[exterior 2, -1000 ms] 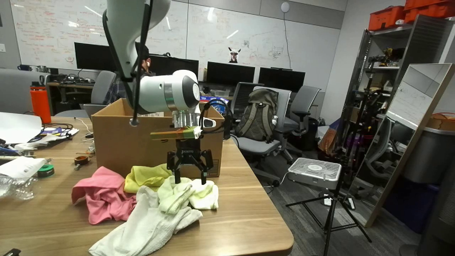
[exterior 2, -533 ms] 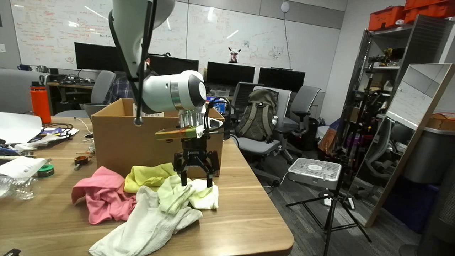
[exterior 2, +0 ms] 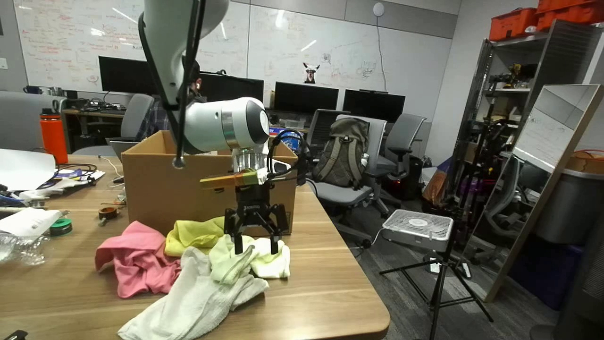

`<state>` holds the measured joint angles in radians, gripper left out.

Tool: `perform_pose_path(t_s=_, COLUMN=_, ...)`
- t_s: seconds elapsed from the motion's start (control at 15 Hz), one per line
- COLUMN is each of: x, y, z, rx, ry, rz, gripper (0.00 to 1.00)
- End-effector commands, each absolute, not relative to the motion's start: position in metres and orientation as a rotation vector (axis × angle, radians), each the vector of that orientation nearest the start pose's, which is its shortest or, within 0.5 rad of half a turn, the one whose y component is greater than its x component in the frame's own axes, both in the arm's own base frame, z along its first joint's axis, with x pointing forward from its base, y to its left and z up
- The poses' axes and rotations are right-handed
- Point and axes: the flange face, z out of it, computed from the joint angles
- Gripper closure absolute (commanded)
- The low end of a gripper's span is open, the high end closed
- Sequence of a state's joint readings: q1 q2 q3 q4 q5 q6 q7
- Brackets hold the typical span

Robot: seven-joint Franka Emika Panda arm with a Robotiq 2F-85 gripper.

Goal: Pick up the clothes from the table and put them in the box

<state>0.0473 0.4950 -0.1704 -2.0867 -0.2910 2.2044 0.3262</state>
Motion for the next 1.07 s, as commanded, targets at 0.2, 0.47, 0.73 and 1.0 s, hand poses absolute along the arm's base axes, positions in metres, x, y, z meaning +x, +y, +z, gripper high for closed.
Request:
perform_pose_path(t_s=0.2, x=0.562, y=-0.055, z=0.164, rx=-3.441, ry=0.010, rz=0.171, gripper=0.00)
perform_pose_path(t_s=0.47, x=0.566, y=-0.060, z=0.158, rx=-3.447, ry=-0.022, rz=0.096, gripper=0.00)
perform_pose_path(t_s=0.73, x=0.560, y=-0.074, z=0.150, rx=-3.467, ry=0.017, rz=0.125, gripper=0.00)
perform_pose_path(t_s=1.0, x=0.546, y=-0.087, z=0.141, rx=-3.471, ry=0.060, rz=0.193, gripper=0.00)
